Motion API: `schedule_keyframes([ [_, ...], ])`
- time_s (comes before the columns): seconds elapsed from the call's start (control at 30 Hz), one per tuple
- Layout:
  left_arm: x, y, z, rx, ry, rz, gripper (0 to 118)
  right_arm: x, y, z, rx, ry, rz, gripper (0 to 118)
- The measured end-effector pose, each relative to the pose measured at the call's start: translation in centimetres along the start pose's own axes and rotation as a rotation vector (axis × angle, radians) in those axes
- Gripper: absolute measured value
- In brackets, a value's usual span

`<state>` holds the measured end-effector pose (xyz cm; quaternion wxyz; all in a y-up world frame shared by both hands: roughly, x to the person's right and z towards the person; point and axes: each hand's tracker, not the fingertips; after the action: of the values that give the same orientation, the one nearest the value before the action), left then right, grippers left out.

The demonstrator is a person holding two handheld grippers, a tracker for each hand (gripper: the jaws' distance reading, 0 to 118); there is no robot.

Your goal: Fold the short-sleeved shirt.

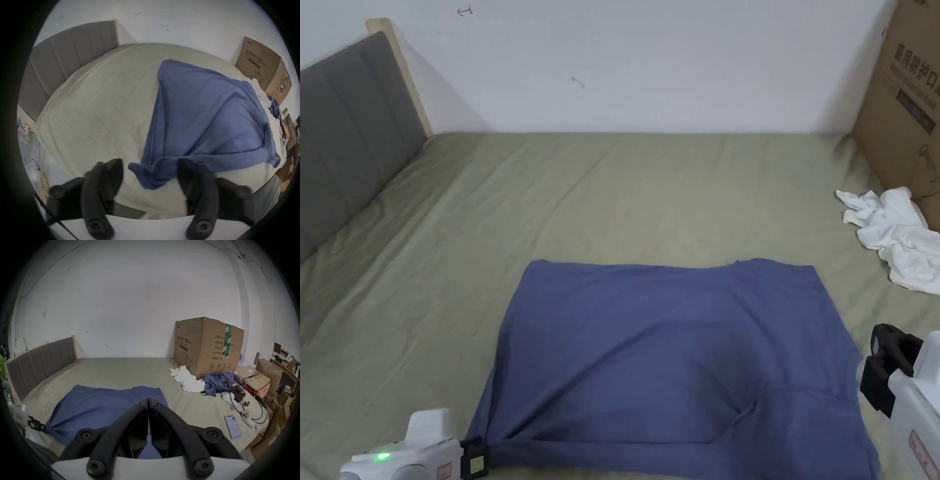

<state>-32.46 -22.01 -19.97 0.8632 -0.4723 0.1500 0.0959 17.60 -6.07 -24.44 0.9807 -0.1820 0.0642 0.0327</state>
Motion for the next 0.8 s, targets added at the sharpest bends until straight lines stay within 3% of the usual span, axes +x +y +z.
schedule_keyframes([
  [0.03, 0.0, -0.2, -0.3, -0.010, -0.034, -0.001, 8, 0.1, -0.3, -0.1, -0.011, -0.006, -0.003, 0],
  [0.17, 0.8, -0.8, -0.5, -0.030, -0.034, -0.038, 4, 1.5, -2.2, -0.1, -0.091, -0.018, -0.050, 1],
  [0.2, 0.9, -0.8, -0.2, -0.020, -0.024, -0.046, 3, 2.2, -3.2, -0.3, -0.125, -0.024, -0.064, 7],
  [0.23, 0.9, -0.7, 0.0, -0.017, -0.027, -0.040, 3, 2.8, -4.2, -0.7, -0.174, -0.028, -0.079, 18],
  [0.27, 0.7, -0.7, 0.5, -0.005, -0.036, -0.032, 3, 3.2, -5.3, -1.2, -0.228, -0.032, -0.099, 37],
  [0.3, 0.7, -0.6, 0.8, 0.005, -0.044, -0.019, 3, 3.7, -6.4, -1.8, -0.280, -0.033, -0.110, 67],
  [0.43, 0.3, 0.0, 1.7, 0.034, -0.050, 0.001, 3, 4.2, -11.5, -3.6, -0.494, -0.018, -0.155, 90],
  [0.53, 0.5, 0.4, 2.3, 0.048, -0.057, 0.010, 3, 3.5, -14.2, -4.2, -0.575, -0.025, -0.162, 89],
  [0.63, 0.6, 0.6, 2.5, 0.055, -0.058, 0.008, 3, 2.8, -15.7, -4.3, -0.609, 0.000, -0.154, 74],
  [0.67, 0.6, 0.6, 2.5, 0.056, -0.058, 0.010, 3, 2.6, -16.0, -4.5, -0.618, 0.004, -0.152, 64],
  [0.8, 0.4, 0.6, 2.5, 0.055, -0.063, 0.028, 3, 2.5, -16.4, -4.8, -0.627, 0.032, -0.140, 5],
])
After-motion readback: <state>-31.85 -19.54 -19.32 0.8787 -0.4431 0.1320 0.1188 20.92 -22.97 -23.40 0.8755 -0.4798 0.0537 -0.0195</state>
